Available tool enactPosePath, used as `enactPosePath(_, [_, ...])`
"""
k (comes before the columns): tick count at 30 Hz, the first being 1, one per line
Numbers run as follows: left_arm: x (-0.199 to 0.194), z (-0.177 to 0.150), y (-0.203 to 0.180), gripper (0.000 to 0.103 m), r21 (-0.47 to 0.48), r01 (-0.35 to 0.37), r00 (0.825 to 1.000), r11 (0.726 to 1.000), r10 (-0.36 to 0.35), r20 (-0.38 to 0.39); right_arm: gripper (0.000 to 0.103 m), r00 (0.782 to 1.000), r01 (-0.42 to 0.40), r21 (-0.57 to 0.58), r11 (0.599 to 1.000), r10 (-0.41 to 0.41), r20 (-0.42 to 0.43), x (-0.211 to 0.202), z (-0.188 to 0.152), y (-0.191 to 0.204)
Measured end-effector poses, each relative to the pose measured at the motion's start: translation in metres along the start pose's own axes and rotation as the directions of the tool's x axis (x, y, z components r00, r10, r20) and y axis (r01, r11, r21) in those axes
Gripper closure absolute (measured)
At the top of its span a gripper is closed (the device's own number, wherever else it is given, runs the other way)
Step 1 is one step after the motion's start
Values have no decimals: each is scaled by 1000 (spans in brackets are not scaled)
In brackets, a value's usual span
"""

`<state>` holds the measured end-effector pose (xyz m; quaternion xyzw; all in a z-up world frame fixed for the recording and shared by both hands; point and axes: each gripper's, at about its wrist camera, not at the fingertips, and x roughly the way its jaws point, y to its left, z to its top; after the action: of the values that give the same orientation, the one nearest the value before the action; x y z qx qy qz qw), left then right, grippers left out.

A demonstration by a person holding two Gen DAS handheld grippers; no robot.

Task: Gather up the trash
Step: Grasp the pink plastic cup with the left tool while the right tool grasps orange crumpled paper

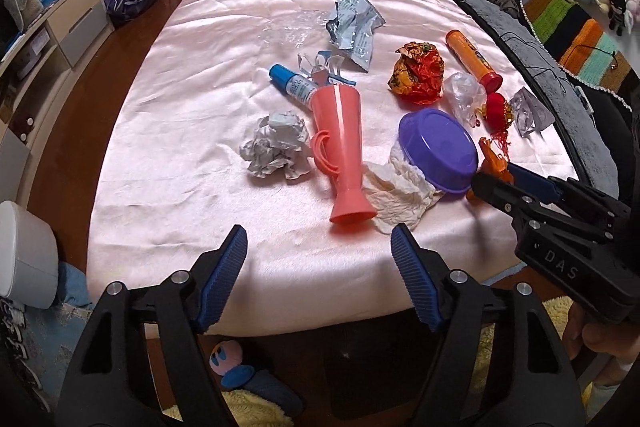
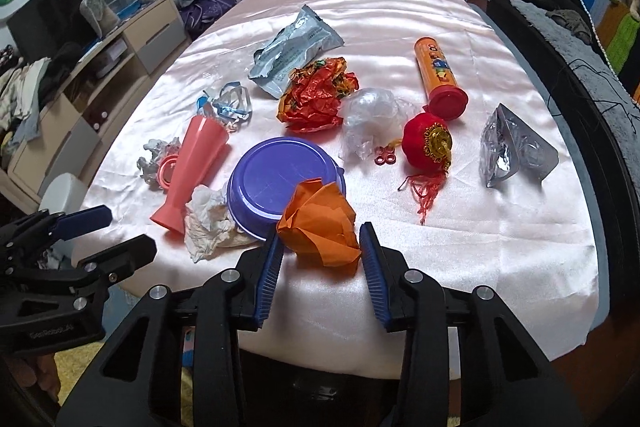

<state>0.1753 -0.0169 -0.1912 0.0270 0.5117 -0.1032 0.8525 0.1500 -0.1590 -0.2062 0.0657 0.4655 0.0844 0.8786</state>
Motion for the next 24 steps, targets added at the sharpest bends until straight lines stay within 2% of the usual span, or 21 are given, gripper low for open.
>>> enactPosePath(3, [7,12,0,53,-23,23,1000,999,-23,2,64,1000,-10,3,1000,10,7,0,2,-5])
enactPosePath(10, [25,40,-1,70,-34,46,999,998,-46,3,65,999,14,1,1000,-15,40,-6,11,-13])
enactPosePath(17, [44,58,-6,70,-23,54,998,998,-54,-18,65,997,23,-2,1000,-22,77,-18,22,-18])
enactPosePath(24, [62,72,-14,70,-4,62,998,998,-62,-30,65,998,31,25,999,-32,59,-5,26,-28])
